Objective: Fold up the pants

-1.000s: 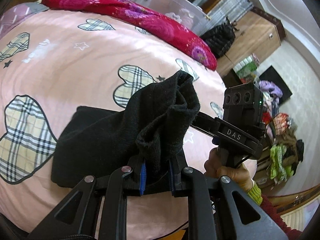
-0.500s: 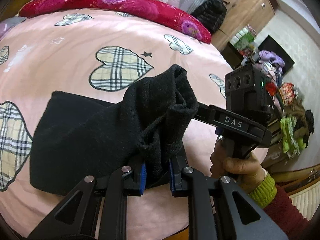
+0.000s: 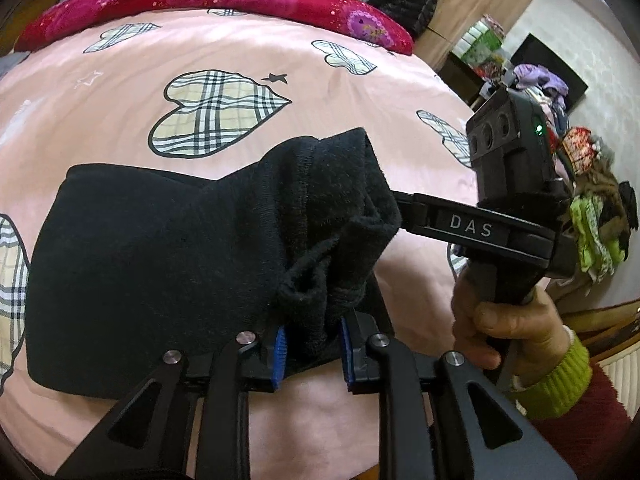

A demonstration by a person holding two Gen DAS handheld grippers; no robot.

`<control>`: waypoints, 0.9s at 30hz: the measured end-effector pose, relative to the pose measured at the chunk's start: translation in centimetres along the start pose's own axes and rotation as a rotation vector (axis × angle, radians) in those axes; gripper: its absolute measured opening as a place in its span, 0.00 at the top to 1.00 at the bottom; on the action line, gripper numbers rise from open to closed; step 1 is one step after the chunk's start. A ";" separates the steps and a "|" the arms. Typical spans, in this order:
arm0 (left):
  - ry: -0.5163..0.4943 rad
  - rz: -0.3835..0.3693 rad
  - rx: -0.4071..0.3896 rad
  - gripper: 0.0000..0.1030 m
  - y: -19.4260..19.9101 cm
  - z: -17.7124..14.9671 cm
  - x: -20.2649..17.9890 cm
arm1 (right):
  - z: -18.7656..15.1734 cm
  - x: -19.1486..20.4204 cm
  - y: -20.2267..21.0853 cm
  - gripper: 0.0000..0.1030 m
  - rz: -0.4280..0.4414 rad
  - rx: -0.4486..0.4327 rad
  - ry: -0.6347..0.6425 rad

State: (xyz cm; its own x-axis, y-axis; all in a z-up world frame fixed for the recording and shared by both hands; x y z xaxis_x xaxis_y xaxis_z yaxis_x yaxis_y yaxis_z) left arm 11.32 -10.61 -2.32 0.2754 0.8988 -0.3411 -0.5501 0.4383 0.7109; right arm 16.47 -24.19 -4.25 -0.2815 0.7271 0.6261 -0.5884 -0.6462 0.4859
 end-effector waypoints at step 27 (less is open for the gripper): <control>0.088 0.032 -0.051 0.38 6.9 -1.1 6.5 | -1.5 6.5 5.7 0.22 -0.346 -0.175 0.021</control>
State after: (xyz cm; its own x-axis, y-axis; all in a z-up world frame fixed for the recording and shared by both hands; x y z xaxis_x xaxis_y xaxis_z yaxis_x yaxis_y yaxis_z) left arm 8.46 -1.75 -0.34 0.1880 0.9088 -0.3724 -0.5978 0.4067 0.6908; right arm 10.15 -22.75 1.67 -0.0579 0.9010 0.4299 -0.7714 -0.3137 0.5537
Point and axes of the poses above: each gripper's, at about its wrist camera, not at the fingertips, and y roughly against the way its jaws point, x to its left, z to its top, the point moved 3 cm from there along -y, roughly the way its jaws point, and after that the axes turned 11 degrees about -x, right-handed, at the moved point
